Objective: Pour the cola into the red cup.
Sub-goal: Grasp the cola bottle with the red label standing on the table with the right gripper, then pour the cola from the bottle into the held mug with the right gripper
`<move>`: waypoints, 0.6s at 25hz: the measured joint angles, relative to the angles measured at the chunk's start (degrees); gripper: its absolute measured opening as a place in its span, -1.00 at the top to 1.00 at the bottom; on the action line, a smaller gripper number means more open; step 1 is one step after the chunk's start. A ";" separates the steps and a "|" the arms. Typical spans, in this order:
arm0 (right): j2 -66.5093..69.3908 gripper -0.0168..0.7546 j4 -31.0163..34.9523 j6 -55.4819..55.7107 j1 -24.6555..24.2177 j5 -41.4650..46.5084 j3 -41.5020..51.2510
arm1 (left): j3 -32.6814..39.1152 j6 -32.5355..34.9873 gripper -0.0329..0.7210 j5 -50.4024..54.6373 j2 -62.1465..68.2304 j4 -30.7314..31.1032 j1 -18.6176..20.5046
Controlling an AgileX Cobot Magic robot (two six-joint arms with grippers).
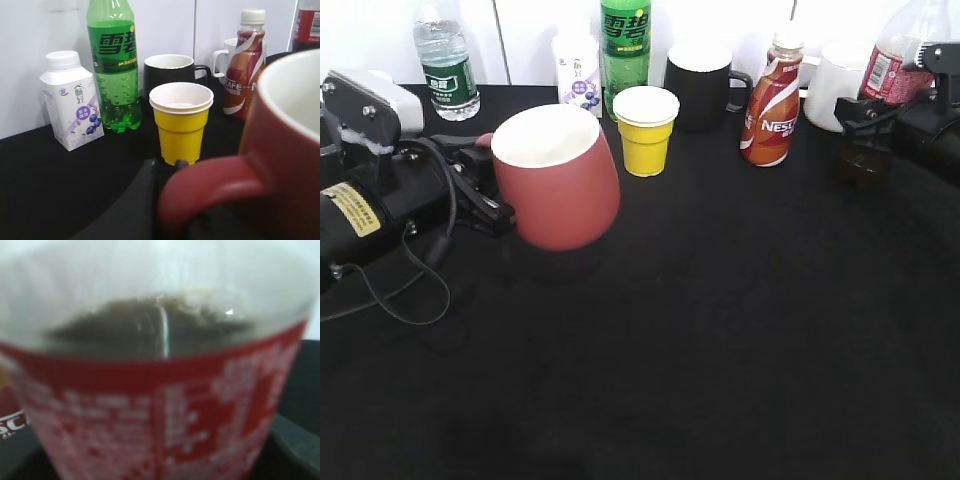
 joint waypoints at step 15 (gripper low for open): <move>-11.93 -0.31 -15.01 1.15 -0.09 2.56 10.17 | -7.85 -2.55 0.75 9.46 0.00 7.95 -10.02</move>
